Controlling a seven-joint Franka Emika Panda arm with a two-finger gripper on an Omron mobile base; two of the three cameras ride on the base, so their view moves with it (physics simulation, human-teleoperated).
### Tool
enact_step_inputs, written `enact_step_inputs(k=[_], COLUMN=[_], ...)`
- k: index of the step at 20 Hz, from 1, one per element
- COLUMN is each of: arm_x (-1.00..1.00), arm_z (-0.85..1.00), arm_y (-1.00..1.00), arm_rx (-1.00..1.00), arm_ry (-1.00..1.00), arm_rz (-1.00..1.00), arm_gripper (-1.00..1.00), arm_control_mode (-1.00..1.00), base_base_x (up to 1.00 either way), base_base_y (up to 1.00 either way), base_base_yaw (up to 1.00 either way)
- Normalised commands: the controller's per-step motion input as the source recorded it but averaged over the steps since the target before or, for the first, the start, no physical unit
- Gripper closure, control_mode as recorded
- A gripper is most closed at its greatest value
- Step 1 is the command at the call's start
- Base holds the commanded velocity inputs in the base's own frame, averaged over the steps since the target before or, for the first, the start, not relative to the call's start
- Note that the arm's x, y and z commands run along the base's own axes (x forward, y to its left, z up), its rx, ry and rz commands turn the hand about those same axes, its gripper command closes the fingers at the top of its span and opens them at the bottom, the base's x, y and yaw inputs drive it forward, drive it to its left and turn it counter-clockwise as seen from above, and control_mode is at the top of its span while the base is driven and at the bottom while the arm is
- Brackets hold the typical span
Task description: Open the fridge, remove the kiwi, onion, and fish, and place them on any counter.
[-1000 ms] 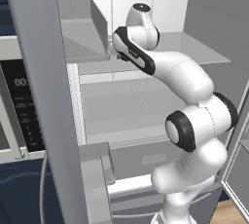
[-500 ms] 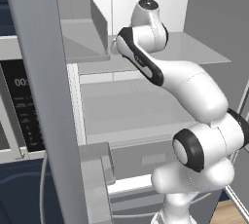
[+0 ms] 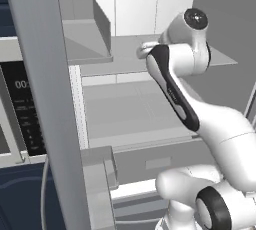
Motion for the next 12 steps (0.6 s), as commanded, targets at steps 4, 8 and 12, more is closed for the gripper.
enact_step_inputs(k=[4, 8, 12], arm_x=[-1.00, -1.00, -0.99], arm_z=[0.57, 0.06, 0.00], arm_y=[-0.40, -0.31, -0.22], arm_rx=[0.00, 0.00, 0.00], arm_ry=[0.00, 0.00, 0.00], arm_rz=[0.04, 0.02, 0.00], arm_gripper=[1.00, 1.00, 1.00], arm_control_mode=[-1.00, -1.00, -1.00], base_base_x=[0.00, 0.00, 0.00], base_base_y=[0.00, 0.00, 0.00], base_base_yaw=[0.00, 0.00, 0.00])
